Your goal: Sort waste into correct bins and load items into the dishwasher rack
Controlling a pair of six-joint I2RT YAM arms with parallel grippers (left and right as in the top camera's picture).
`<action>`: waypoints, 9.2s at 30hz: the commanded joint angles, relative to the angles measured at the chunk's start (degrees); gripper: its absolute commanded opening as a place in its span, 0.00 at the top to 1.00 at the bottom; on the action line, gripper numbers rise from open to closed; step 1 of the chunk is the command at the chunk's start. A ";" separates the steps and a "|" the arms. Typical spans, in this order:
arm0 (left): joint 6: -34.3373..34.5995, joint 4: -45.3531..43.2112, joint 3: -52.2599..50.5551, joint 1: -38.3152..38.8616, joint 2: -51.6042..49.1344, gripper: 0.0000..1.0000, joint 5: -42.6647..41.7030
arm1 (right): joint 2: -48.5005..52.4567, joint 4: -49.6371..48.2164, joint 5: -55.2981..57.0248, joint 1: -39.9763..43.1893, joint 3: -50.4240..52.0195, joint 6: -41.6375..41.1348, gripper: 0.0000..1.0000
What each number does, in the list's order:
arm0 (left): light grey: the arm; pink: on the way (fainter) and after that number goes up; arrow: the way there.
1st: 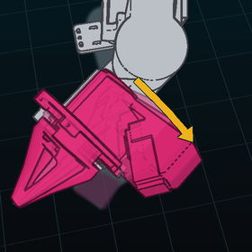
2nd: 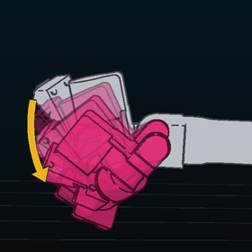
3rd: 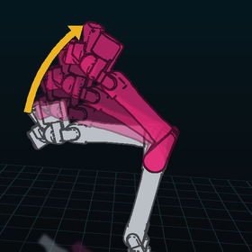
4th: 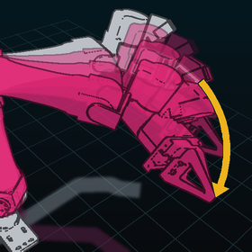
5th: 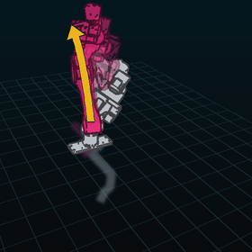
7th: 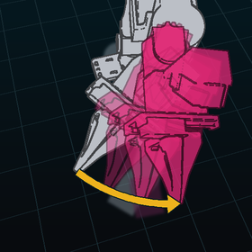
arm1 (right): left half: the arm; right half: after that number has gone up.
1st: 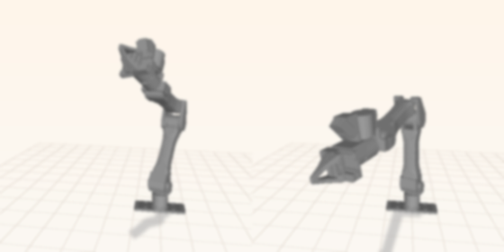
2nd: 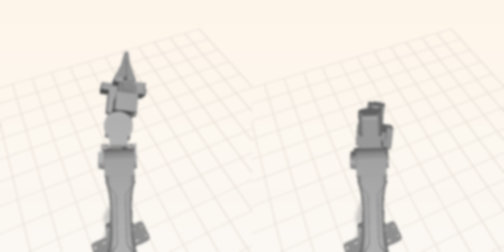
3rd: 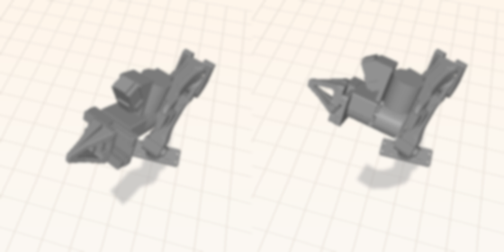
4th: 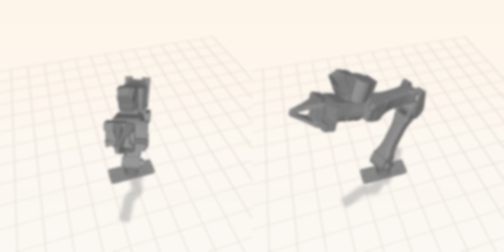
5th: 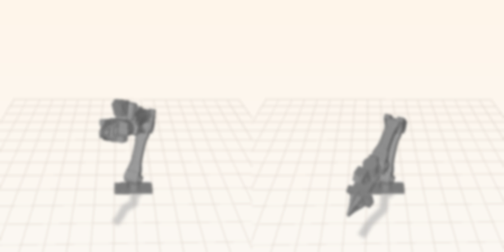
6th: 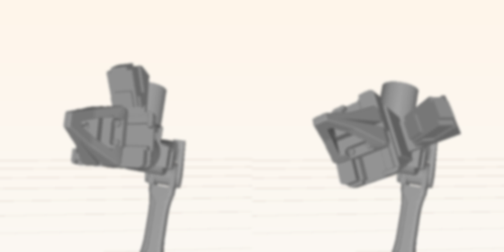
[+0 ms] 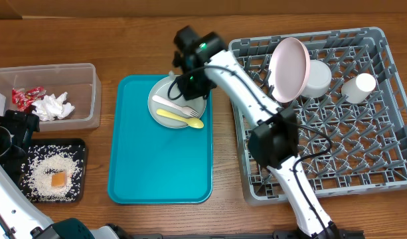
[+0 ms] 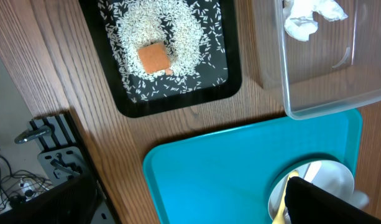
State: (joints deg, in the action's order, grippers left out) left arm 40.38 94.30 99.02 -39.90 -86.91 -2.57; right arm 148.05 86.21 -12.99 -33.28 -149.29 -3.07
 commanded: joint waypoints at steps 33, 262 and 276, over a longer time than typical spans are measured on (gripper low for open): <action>0.79 -0.04 -0.31 -0.22 -0.11 0.00 0.61 | -11.65 6.82 11.26 15.56 6.82 -7.45 0.96; 0.79 -0.07 -0.31 -0.22 -0.11 0.00 0.61 | -11.19 3.32 -4.35 0.74 8.48 20.26 0.07; 0.79 -0.07 -0.31 -0.22 -0.11 0.00 0.61 | -11.19 -13.22 0.52 -5.25 27.47 20.85 0.10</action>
State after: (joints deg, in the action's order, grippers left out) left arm 40.38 94.28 99.02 -39.90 -86.91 -2.57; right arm 137.43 74.56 -14.02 -38.65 -123.22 17.17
